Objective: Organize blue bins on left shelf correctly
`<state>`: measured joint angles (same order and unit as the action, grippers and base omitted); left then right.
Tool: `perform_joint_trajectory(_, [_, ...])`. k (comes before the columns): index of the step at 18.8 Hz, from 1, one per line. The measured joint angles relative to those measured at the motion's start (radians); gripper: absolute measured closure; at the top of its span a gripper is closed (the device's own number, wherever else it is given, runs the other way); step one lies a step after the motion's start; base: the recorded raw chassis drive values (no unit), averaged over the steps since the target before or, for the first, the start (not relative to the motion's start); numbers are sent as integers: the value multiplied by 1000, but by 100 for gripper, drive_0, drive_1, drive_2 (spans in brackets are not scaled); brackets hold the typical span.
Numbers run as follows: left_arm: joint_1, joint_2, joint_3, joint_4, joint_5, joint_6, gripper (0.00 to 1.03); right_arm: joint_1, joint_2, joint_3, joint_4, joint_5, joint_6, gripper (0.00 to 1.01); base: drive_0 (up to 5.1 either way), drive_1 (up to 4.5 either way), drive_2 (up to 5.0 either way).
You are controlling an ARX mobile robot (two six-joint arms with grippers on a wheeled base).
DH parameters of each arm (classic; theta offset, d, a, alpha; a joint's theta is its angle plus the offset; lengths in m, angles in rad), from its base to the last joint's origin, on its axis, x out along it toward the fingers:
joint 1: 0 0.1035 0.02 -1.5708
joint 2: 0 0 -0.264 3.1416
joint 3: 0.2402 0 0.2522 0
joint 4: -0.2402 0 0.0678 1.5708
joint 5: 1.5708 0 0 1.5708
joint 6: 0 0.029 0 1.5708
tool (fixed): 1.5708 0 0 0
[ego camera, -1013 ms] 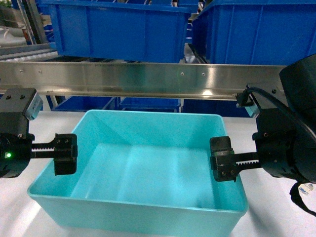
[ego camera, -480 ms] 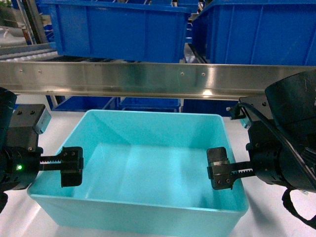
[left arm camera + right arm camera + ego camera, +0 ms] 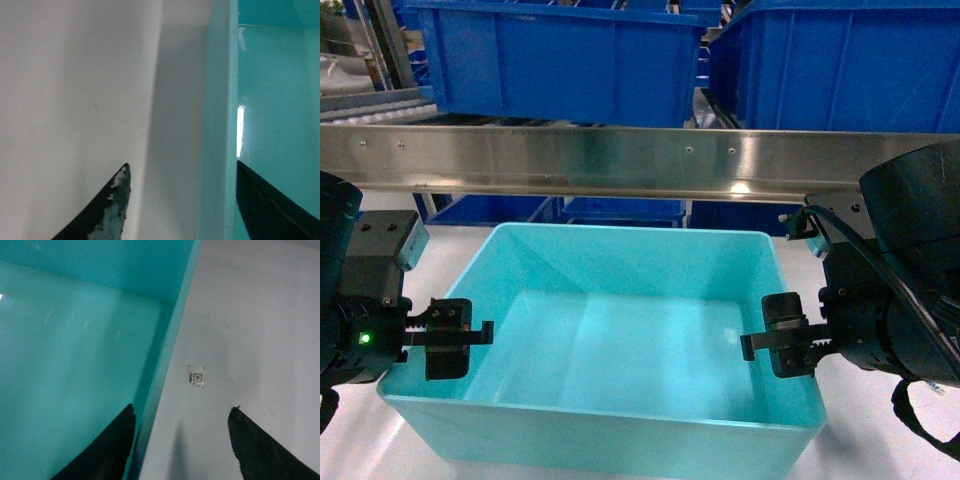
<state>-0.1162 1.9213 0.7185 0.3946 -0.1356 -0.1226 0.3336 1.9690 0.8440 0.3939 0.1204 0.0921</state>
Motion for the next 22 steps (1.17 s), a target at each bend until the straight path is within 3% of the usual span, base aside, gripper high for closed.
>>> perform_joint_trajectory(4, [-14, 0, 0, 0, 32, 0, 84, 2, 0, 0, 2, -21, 1, 83, 0, 0, 0])
perform_joint_trajectory(6, [-23, -2, 0, 0, 47, -3, 102, 6, 0, 1, 10, -17, 40, 99, 0, 0, 0])
perform_joint_trajectory(15, [-24, -37, 0, -37, 50, -3, 101, 3, -23, -11, -3, -31, 69, 99, 0, 0, 0])
perform_joint_trajectory(22, [-64, -254, 13, -136, 35, -4, 101, -29, -242, -34, -56, -57, 52, 99, 0, 0, 0])
